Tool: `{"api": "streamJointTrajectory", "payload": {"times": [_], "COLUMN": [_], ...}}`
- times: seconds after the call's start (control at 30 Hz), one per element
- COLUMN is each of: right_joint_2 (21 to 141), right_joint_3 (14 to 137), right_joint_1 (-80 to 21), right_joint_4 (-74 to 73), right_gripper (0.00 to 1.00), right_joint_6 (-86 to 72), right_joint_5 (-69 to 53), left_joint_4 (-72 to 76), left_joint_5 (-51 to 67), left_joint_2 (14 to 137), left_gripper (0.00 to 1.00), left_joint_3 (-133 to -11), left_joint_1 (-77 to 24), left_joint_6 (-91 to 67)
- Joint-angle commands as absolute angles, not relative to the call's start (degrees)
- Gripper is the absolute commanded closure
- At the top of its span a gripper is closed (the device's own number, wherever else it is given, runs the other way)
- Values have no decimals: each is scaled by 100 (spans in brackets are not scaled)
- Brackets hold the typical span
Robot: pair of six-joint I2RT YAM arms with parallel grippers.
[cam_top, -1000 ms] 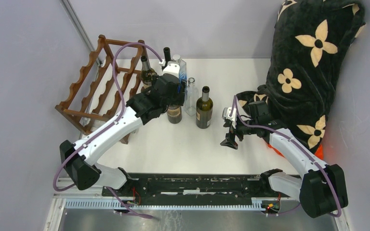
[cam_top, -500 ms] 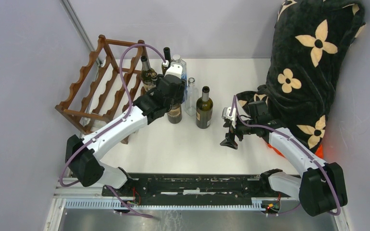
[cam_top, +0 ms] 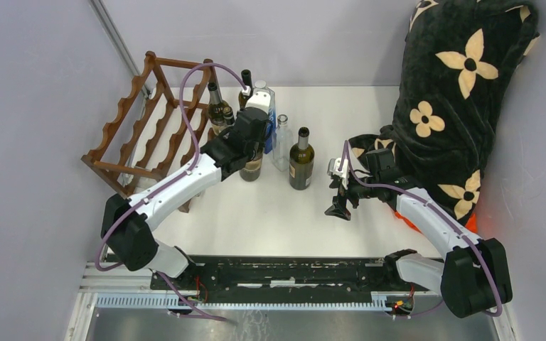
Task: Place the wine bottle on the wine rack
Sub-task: Pick up the wine bottle from the center of the board.
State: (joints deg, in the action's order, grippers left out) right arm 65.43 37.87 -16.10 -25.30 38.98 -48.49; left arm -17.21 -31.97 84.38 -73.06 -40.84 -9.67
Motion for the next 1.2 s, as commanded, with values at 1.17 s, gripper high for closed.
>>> {"api": "streamJointTrajectory", "payload": {"times": [1.17], "right_joint_2": [6592], "right_joint_3": [3850], "right_joint_1": [-1560], "right_joint_4": [-2364], "right_gripper": [2], "right_joint_6": [3858], "right_joint_5": [-5087], "left_joint_4": [-3586], "left_joint_5": [-1994], "left_joint_2": [7073], "left_gripper": [98], "left_joint_3": [-7771], "left_joint_1": [-4302], "left_joint_6": [-103]}}
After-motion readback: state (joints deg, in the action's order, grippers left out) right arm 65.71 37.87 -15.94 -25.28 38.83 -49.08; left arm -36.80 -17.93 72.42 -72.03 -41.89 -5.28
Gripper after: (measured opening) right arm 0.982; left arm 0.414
